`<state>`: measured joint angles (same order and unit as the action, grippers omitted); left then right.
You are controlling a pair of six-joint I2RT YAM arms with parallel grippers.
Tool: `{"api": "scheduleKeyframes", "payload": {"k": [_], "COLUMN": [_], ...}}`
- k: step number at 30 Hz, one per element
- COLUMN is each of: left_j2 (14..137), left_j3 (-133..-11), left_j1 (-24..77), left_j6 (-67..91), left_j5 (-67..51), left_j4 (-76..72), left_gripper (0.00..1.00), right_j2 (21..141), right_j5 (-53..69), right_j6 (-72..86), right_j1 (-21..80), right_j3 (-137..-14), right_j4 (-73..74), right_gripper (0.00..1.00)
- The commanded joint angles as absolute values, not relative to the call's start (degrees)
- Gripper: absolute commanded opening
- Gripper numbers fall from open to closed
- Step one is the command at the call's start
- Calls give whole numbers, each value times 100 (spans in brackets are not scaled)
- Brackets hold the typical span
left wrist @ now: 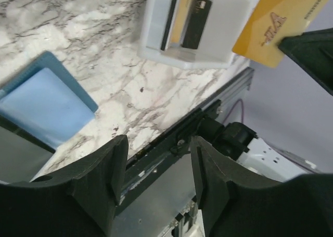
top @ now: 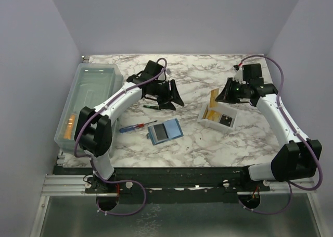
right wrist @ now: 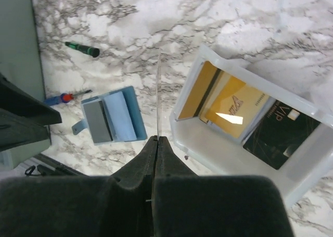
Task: Put the credit cards into the card holder
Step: Pick up the credit card from the storage box.
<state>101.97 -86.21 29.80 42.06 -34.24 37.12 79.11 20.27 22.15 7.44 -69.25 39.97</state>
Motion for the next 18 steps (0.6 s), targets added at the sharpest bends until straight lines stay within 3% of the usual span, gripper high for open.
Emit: {"api": "scheduleKeyframes", "payload": {"k": [1,11,18], "left_j2": [9479,8101,7621], "left_j3": [-7958,-5649,-5173], "left_j1": [2725,1860,1714], "left_j6": [4780,7543,7695], "left_j5": [-4580,-4844,-4553], "left_j4": [2264,-1781,-2153], "left_gripper": [58,64,66], "right_j2": [7837,7930,8206], "right_j5": [2955,4584,4922], "right_j6": [1858,3527,4340], "right_j1": [906,1806,2135], "right_j3": [-7044,-6508,-6378], "right_j4": [3476,824,-545], "right_gripper": [0,0,0]}}
